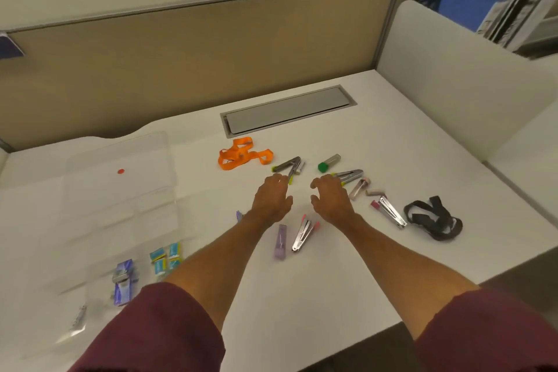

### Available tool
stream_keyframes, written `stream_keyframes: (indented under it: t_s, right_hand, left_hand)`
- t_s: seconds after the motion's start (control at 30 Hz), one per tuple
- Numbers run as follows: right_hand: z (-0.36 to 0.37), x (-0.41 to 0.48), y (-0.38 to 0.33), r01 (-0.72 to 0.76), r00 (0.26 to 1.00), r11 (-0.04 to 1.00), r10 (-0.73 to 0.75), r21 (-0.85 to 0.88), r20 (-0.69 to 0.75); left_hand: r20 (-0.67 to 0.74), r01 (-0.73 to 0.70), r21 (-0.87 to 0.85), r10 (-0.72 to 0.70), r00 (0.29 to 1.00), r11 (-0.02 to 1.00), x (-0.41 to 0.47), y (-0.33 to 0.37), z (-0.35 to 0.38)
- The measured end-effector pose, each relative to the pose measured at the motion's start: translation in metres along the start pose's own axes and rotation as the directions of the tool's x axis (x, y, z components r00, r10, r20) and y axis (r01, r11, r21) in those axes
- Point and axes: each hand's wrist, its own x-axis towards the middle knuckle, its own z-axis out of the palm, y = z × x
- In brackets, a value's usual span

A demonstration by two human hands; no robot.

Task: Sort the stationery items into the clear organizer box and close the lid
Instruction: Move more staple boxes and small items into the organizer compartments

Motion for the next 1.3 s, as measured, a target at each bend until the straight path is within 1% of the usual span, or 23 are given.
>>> stream_keyframes:
  t_s: [0.13, 0.23, 0.3, 0.37, 0.63, 0.7, 0.83, 0.93, 1.1, 1.17, 1.3]
  right_hand:
    - [-0.008, 0.009, 0.055, -0.051, 0.997, 0.999, 0.051, 0.003, -0.055]
    - [-0.014, 0.014, 0.089, -0.152, 0.984, 0.987, 0.146, -0.059, -0.098]
    - [-0.019, 0.02, 0.104, -0.236, 0.969, 0.97, 0.231, -0.061, -0.087]
    - [-0.021, 0.025, 0.118, -0.274, 0.96, 0.958, 0.269, -0.08, -0.077]
    - [-0.013, 0.041, 0.154, -0.25, 0.964, 0.959, 0.26, -0.13, 0.063]
    - [-0.014, 0.045, 0.16, -0.247, 0.963, 0.964, 0.256, -0.102, 0.087]
    - [-0.018, 0.055, 0.173, -0.24, 0.971, 0.968, 0.241, -0.067, 0.005]
    - [-0.023, 0.061, 0.178, -0.241, 0.971, 0.969, 0.24, -0.049, -0.023]
    - [-0.027, 0.073, 0.178, -0.243, 0.97, 0.969, 0.242, -0.037, -0.019]
    - [-0.028, 0.076, 0.178, -0.239, 0.971, 0.97, 0.239, -0.029, -0.016]
    - [-0.027, 0.079, 0.177, -0.224, 0.974, 0.974, 0.224, -0.013, -0.019]
  left_hand:
    - [0.023, -0.03, 0.007, 0.03, 0.999, 1.0, 0.029, 0.028, 0.017]
    - [0.045, -0.06, 0.026, 0.059, 0.997, 0.998, 0.047, 0.042, 0.028]
    - [0.053, -0.081, 0.043, 0.078, 0.996, 0.996, 0.057, 0.05, 0.034]
    - [0.056, -0.094, 0.056, 0.091, 0.994, 0.994, 0.068, 0.055, 0.04]
    - [0.076, -0.036, 0.121, 0.027, 0.997, 0.992, 0.099, 0.057, 0.052]
    - [0.094, -0.011, 0.129, -0.001, 0.996, 0.992, 0.105, 0.056, 0.054]
    - [0.135, 0.046, 0.176, -0.07, 0.988, 0.983, 0.114, 0.056, 0.058]
    - [0.126, 0.095, 0.2, -0.122, 0.984, 0.975, 0.117, 0.059, 0.061]
    - [0.018, 0.063, 0.176, -0.067, 0.998, 0.982, 0.121, 0.067, 0.064]
    - [-0.013, 0.073, 0.154, -0.071, 0.997, 0.985, 0.123, 0.066, 0.065]
    - [0.044, 0.099, 0.154, -0.107, 0.993, 0.983, 0.12, 0.066, 0.067]
